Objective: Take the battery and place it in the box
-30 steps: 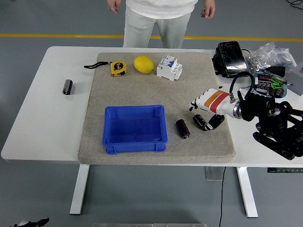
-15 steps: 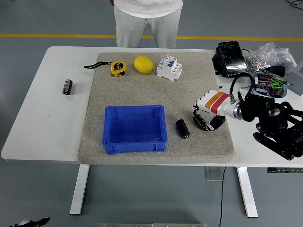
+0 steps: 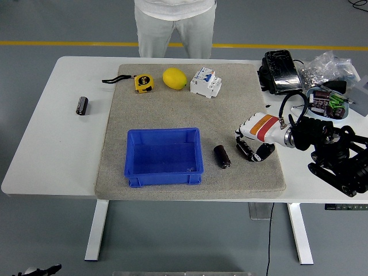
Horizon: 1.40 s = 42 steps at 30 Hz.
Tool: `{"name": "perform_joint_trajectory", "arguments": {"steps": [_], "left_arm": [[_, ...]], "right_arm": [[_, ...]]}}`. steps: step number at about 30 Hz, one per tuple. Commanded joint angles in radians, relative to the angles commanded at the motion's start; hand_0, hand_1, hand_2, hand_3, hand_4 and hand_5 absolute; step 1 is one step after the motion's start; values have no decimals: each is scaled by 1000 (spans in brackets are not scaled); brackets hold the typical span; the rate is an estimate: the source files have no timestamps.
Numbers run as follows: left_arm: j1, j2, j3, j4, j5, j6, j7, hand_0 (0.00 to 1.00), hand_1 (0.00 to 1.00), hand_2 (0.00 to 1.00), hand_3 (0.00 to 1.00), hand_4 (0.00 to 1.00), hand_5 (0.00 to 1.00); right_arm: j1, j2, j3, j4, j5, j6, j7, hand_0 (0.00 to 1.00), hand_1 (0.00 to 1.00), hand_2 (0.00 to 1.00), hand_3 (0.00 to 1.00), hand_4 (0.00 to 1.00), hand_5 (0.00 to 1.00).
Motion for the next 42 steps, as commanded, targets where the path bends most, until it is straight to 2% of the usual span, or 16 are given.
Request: {"name": "perform_joint_trajectory", "arguments": {"steps": [13, 14, 19, 20, 42], "left_arm": [[-8, 1, 9, -2, -9, -1, -4, 707, 678, 745, 623, 640, 479], [-8, 1, 10, -2, -10, -1, -4, 706, 677, 745, 624, 641, 481], [-9, 1, 9, -1, -11, -2, -5, 706, 677, 745, 624, 641, 481], [-9, 2, 9, -1, -12, -3, -5, 706, 676, 745, 624, 640, 481], [-11, 5, 13, -1, -18, -4, -6, 702, 673, 744, 623, 639, 483]], "right_arm": [[-1, -10, -4, -7, 6, -4, 1, 605, 599, 627, 606, 877, 275], [-2, -11, -4, -8, 8, -4, 1, 564, 560, 606, 592, 853, 262], [-6, -13, -6, -7, 14, -5, 2, 564, 560, 606, 592, 853, 262], [-7, -13, -6, -6, 15, -5, 2, 543, 529, 576, 567, 830, 241], [-5, -20, -10, 16, 30, -5, 3, 483, 476, 508, 494, 778, 211]]}}
